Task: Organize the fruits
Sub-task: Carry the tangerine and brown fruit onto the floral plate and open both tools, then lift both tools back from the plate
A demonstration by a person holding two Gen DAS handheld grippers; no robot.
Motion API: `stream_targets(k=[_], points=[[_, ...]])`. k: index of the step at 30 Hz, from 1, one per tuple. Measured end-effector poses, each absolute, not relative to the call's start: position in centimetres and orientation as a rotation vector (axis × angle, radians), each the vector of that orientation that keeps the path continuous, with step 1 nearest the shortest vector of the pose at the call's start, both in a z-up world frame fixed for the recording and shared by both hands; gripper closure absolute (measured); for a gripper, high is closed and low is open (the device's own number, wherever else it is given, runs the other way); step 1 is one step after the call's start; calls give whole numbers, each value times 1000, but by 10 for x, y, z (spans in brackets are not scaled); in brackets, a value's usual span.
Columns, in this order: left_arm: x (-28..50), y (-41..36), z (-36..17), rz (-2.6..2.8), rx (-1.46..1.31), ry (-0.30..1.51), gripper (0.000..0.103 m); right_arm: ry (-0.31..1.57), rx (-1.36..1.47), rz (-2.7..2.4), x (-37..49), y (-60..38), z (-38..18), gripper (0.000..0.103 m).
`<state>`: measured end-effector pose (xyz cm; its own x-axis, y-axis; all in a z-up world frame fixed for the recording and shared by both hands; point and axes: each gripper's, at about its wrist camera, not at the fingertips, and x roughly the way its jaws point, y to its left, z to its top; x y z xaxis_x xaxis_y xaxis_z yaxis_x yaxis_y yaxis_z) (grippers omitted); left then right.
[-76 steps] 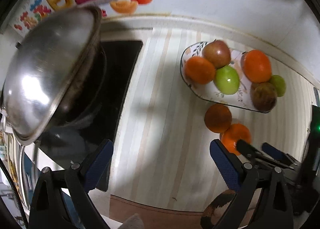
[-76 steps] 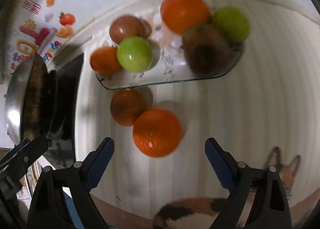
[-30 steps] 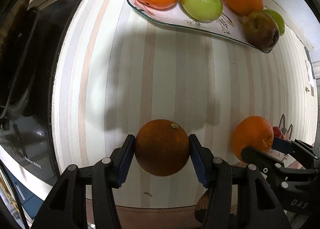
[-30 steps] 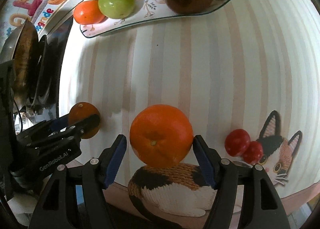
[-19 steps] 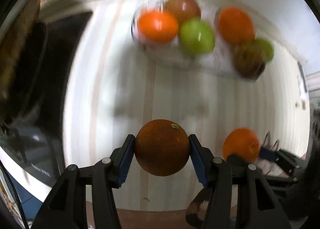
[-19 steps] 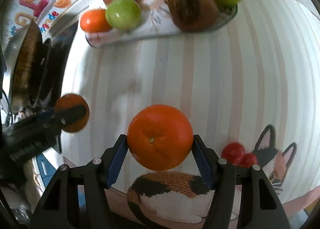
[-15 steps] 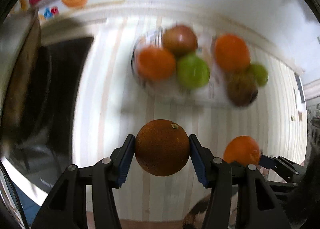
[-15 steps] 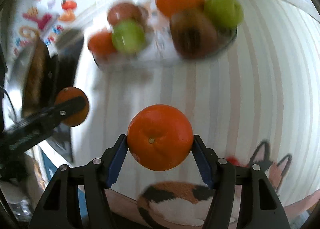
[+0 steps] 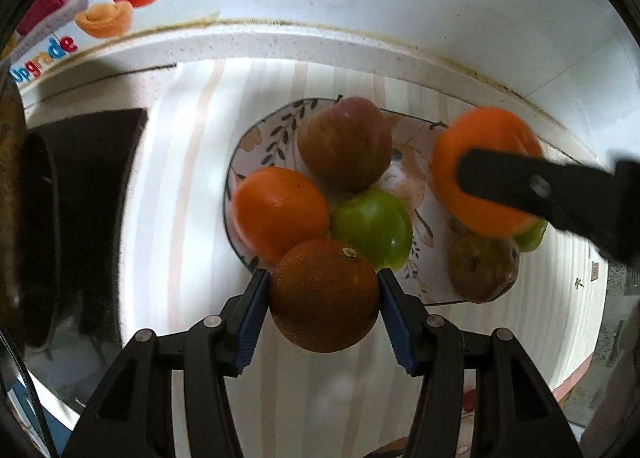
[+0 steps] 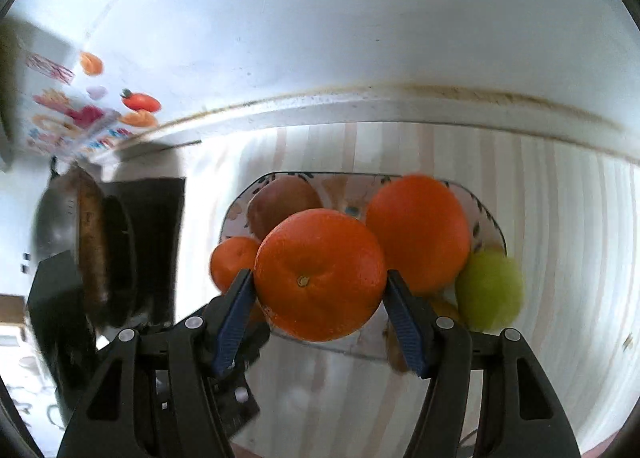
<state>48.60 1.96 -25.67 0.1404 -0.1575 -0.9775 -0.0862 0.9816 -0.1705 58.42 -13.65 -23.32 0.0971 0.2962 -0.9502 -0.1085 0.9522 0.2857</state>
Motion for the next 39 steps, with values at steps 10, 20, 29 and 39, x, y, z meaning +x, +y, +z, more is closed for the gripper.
stream_targets(k=[10,20,29,39], points=[[495,23,-271,-36,-272,1485,50,1500,141,299,603,-124,-257,27],[496,35,-247,-7,-271,1417,18,1417,131,229,596,-140,-225,8],[472,49,-208,65,-161,1326,18,1293,24,108,536,-163,-193,6],[436,37,-170,53,-107,1230,18,1246,32,60,467,-183,-176,2]])
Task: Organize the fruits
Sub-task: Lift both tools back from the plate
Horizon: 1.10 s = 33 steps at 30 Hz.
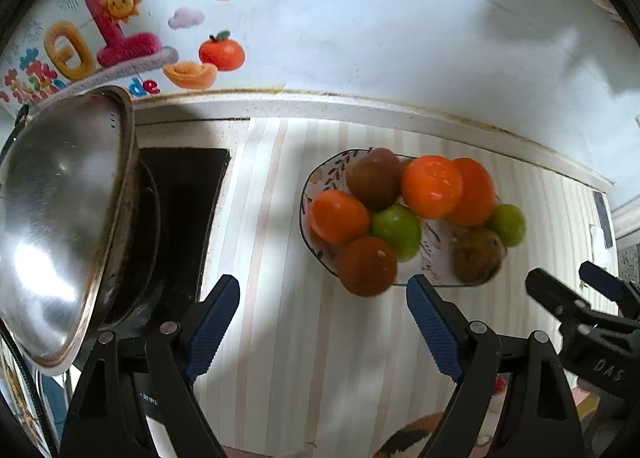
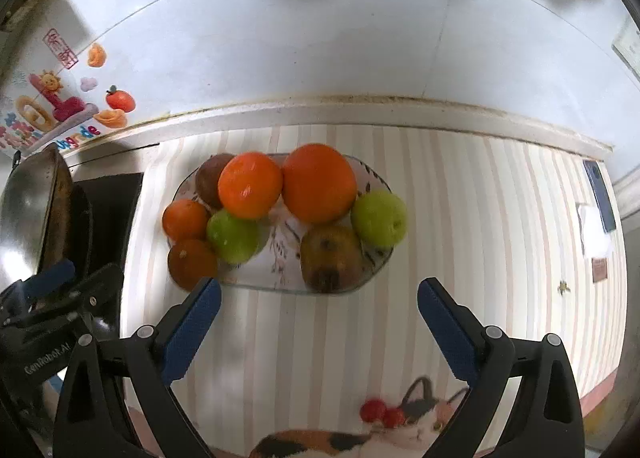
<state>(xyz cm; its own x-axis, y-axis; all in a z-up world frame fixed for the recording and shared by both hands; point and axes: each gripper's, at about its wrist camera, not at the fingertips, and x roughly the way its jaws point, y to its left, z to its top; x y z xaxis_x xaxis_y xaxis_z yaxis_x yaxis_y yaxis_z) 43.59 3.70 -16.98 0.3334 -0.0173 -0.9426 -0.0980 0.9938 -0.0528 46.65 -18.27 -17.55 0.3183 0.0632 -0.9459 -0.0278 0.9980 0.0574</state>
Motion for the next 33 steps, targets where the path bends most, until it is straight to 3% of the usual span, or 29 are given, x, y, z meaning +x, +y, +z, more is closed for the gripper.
stream_targets(k=[19,33], points=[[328,18,-56,-3,-39,994,18,986,46,77,347,-191,-49,2],[283,22,-16,-16,-45,917,18,895,66,65,282,-192,3,2]])
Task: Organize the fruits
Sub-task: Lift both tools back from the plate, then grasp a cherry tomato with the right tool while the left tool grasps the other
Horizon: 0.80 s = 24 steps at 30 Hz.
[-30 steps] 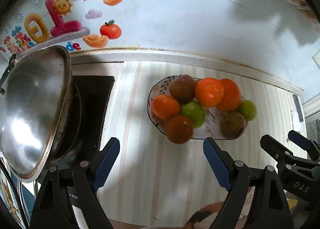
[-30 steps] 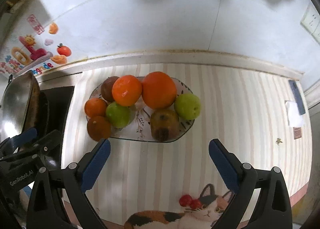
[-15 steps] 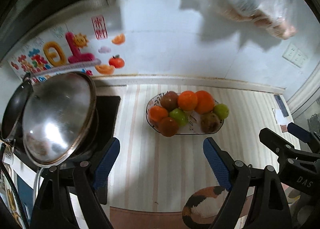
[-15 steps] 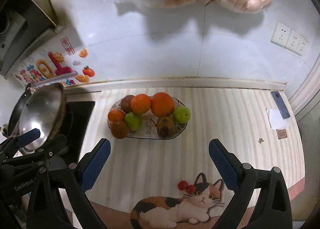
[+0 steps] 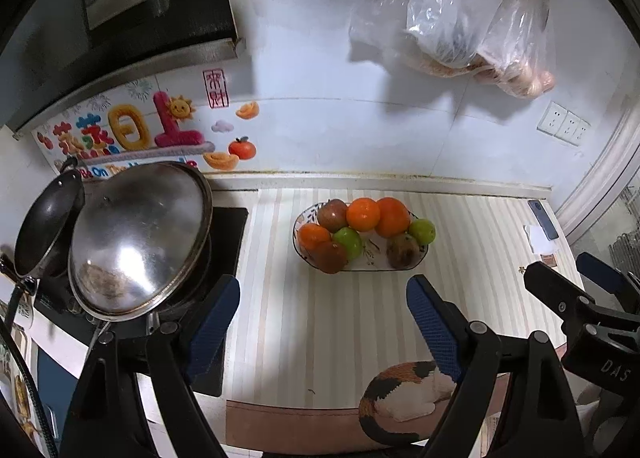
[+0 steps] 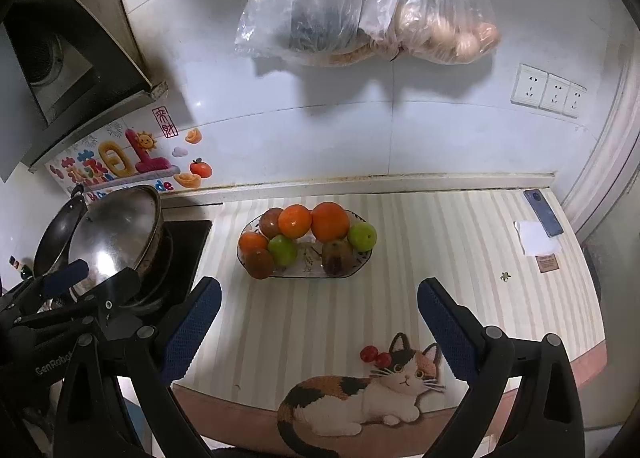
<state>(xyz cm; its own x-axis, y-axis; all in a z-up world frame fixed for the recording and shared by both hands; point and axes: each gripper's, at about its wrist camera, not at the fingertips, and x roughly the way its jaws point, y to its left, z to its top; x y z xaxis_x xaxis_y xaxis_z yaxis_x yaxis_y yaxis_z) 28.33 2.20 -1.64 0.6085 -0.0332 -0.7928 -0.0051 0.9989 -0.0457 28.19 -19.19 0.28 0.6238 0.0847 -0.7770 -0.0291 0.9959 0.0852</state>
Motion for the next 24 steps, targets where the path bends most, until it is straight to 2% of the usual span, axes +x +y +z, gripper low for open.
stream_targets(k=[10,12,13,14,19,24], points=[[282,22,-14,-26,-53,922,18,900,109,83,283,-196,2,2],[287,18,-19,-38,-46,943,12,914,142,92,287,-203,-4,2],[291,15,-23,-44,-38,957,3,925,155,90,289,-207,-8,2],[294,12,-29,-51,-32,967,2,937,170,88,290,-212,-14,2],[312,-7,-72,-72,0,1048,2,1061,245,5,306,-252,-69,2],[335,-36,-142,-84,60,1213,2,1193,344,-58,314,-291,-143,3]])
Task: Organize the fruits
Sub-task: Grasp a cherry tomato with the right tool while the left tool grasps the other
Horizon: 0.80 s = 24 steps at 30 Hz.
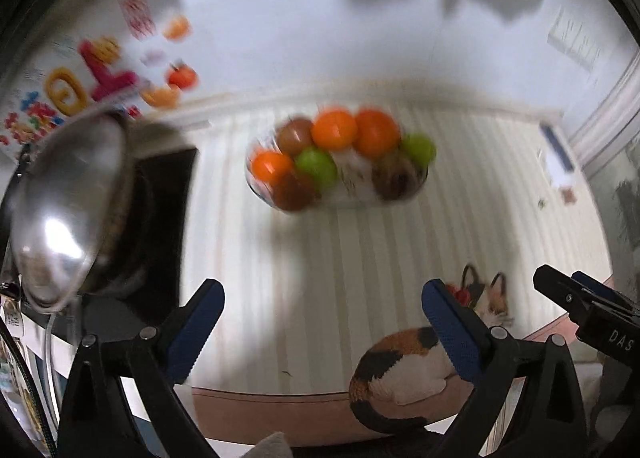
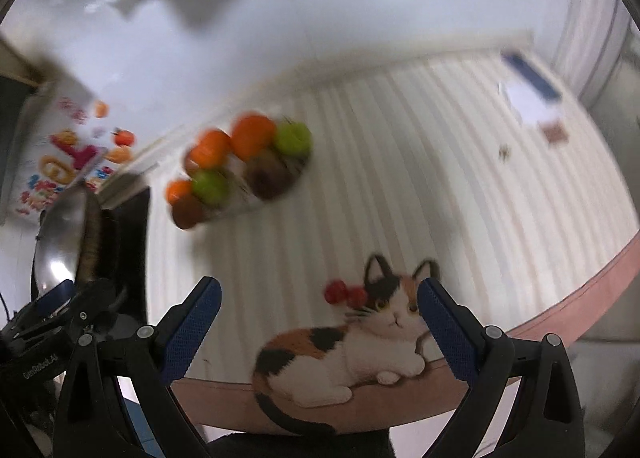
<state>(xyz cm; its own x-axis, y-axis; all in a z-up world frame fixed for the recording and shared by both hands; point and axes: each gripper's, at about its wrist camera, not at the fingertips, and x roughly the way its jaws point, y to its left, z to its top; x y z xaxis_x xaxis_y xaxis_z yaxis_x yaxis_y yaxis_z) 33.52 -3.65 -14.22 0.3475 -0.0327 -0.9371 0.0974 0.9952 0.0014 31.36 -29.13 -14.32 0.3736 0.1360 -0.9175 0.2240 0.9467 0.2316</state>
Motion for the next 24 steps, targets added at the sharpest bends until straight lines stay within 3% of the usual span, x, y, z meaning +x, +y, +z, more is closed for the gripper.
stream_targets(k=[5,14,19,20,24], points=[[353,-60,-197,-82,112,1323,2,1314,469,-60,318,-315,-224,44],[370,-88,-249,-78,182,1425,2,1410,715,-66,325,-334,-314,63],[371,-95,-260,-82,201,1442,2,1416,703,-42,327,-323,-323,70],[372,-97,-261,-84,204,1446,2,1410,694,-40,328,-323,-323,77],[374,-108,-264,-114,207,1446,2,1389,704,-48,326,-330,-314,77]])
